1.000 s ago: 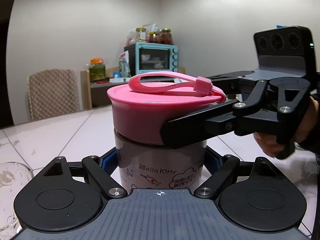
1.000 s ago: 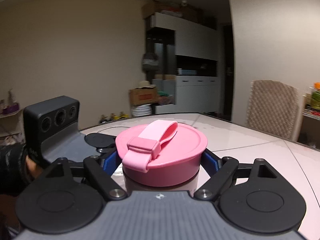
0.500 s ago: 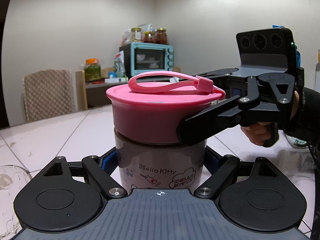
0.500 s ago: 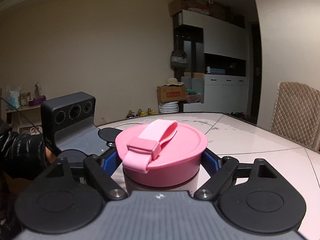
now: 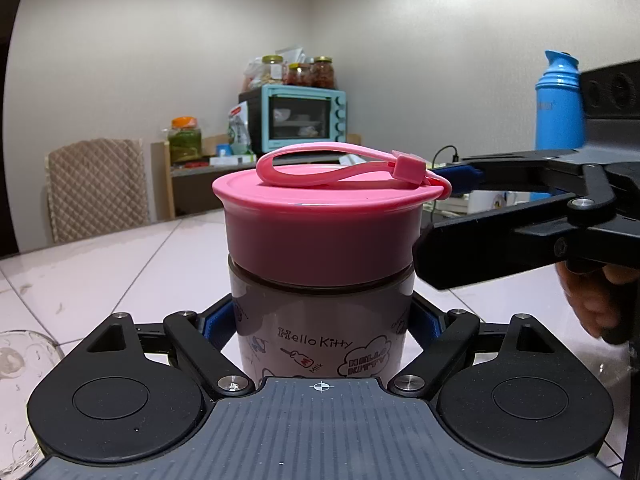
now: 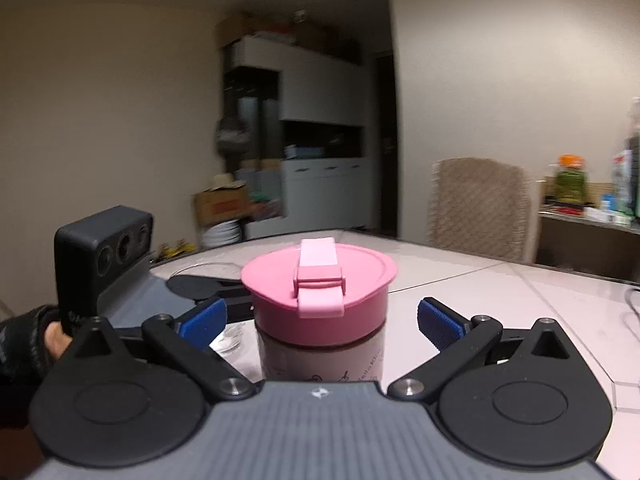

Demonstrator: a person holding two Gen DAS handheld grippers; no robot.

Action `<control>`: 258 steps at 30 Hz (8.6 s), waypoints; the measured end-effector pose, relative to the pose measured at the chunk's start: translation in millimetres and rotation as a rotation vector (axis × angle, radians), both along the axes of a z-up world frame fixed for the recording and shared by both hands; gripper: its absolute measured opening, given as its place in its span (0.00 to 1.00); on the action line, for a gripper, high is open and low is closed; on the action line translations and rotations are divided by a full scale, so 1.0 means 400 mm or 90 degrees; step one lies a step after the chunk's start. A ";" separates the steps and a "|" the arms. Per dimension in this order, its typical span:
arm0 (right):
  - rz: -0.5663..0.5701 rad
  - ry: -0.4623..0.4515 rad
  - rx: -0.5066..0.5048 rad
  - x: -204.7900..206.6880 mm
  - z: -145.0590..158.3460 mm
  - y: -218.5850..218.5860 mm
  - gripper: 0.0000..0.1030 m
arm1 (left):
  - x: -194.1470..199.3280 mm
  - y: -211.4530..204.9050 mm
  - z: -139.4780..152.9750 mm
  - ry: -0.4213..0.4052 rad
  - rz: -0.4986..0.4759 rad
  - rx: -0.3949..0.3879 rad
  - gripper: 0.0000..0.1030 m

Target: Unscrew bottle cap and pour

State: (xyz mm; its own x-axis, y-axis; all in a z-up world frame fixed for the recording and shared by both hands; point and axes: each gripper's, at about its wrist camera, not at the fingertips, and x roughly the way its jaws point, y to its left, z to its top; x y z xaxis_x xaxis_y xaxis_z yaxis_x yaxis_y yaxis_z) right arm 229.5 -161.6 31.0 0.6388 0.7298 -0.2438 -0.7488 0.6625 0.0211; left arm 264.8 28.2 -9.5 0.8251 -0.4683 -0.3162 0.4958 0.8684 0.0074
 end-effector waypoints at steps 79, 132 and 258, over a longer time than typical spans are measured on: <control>0.144 0.006 -0.009 0.134 0.030 -0.036 0.93 | 0.027 0.012 0.003 0.003 -0.003 -0.002 0.87; -0.115 -0.001 0.000 -0.021 -0.018 0.112 0.83 | 0.035 0.015 0.008 0.003 -0.004 -0.002 0.87; 0.098 -0.023 -0.056 0.089 0.020 0.053 0.88 | 0.044 0.024 0.002 0.004 -0.006 -0.002 0.87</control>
